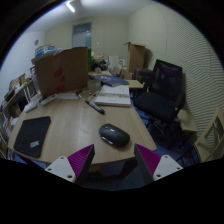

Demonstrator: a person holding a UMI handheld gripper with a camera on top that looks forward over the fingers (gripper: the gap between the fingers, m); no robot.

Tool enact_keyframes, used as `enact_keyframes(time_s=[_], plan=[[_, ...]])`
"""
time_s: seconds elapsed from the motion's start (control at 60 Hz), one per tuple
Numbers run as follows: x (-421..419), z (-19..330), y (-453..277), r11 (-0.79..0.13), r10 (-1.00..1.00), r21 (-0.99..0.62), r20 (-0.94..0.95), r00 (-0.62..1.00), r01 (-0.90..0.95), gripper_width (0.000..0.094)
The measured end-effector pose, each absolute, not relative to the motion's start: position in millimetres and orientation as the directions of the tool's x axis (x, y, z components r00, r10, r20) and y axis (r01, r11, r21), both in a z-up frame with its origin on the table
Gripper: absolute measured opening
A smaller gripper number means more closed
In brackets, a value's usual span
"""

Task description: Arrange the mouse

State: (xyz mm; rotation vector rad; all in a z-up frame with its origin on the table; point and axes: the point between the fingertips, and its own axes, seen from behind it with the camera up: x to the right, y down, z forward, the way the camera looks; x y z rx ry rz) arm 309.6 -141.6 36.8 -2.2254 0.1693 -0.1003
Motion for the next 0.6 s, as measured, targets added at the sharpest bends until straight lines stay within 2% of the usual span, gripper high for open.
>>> enact_keyframes(time_s=[0.15,0.167,0.2,0.233,0.25,0.35,0.367,0.417,0.5,0.517,0.6], plan=[[340.6,-3.0,-115.5,-0.626,-0.08,-0.78,0.048,0.996,-0.013,0.0821],[341.4,-7.5,-113.6,-0.63,-0.071,-0.777,0.049,0.996,-0.007,0.0886],[338.1,-5.3,-101.7,-0.599,-0.053,-0.801,0.015,0.998,-0.02,0.0815],[338.9,-8.6,-95.8,-0.594,-0.05,-0.804,-0.006,0.999,-0.034,0.084],[339.1,-5.6,-89.8,-0.578,-0.05,-0.815,-0.005,0.999,-0.033,0.0814],[339.5,-3.9,-68.2,-0.544,-0.032,-0.839,-0.002,0.999,-0.019,0.0811],[340.1,-3.3,-64.3,-0.535,-0.037,-0.845,-0.003,0.999,-0.022,0.0846],[340.2,-3.4,-52.8,-0.506,-0.051,-0.862,0.002,0.999,-0.024,0.0784],[342.6,-2.1,-38.9,-0.464,-0.094,-0.885,0.001,0.996,-0.043,0.053],[343.1,-2.2,-37.3,-0.458,-0.105,-0.888,0.002,0.994,-0.047,0.0502],[344.5,-3.2,-35.6,-0.467,-0.143,-0.882,0.007,0.99,-0.061,0.0463]])
